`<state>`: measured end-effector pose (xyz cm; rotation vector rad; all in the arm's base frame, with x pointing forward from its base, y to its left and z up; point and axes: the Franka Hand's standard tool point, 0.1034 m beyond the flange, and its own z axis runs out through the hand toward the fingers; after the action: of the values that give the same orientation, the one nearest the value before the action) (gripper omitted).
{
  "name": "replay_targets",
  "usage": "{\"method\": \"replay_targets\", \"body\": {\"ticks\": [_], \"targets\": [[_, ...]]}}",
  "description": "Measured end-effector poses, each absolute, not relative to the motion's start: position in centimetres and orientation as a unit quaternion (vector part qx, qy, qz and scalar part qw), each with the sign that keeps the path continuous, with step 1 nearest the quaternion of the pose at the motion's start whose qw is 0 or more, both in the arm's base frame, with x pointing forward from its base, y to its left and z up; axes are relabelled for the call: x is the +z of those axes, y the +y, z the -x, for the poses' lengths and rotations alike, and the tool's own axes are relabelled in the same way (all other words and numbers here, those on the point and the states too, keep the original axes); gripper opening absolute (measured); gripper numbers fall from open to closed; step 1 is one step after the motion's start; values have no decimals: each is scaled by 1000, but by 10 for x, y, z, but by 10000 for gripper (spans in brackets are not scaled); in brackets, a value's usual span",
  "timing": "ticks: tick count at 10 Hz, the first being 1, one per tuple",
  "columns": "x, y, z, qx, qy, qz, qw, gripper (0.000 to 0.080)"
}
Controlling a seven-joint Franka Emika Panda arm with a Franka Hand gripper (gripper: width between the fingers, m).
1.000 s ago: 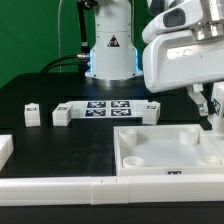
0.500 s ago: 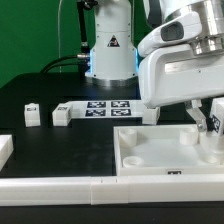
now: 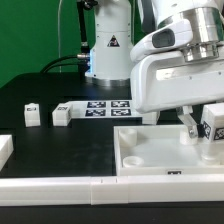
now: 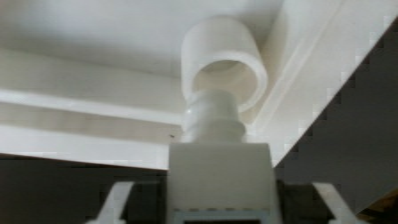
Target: Assemble one leg
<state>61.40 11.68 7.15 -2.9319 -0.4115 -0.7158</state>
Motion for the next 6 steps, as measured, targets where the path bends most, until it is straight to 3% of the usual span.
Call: {"method": "replay_targets", "body": {"ticks": [6], "targets": [[70,115,-604,-235,-135,961,45,291]]}}
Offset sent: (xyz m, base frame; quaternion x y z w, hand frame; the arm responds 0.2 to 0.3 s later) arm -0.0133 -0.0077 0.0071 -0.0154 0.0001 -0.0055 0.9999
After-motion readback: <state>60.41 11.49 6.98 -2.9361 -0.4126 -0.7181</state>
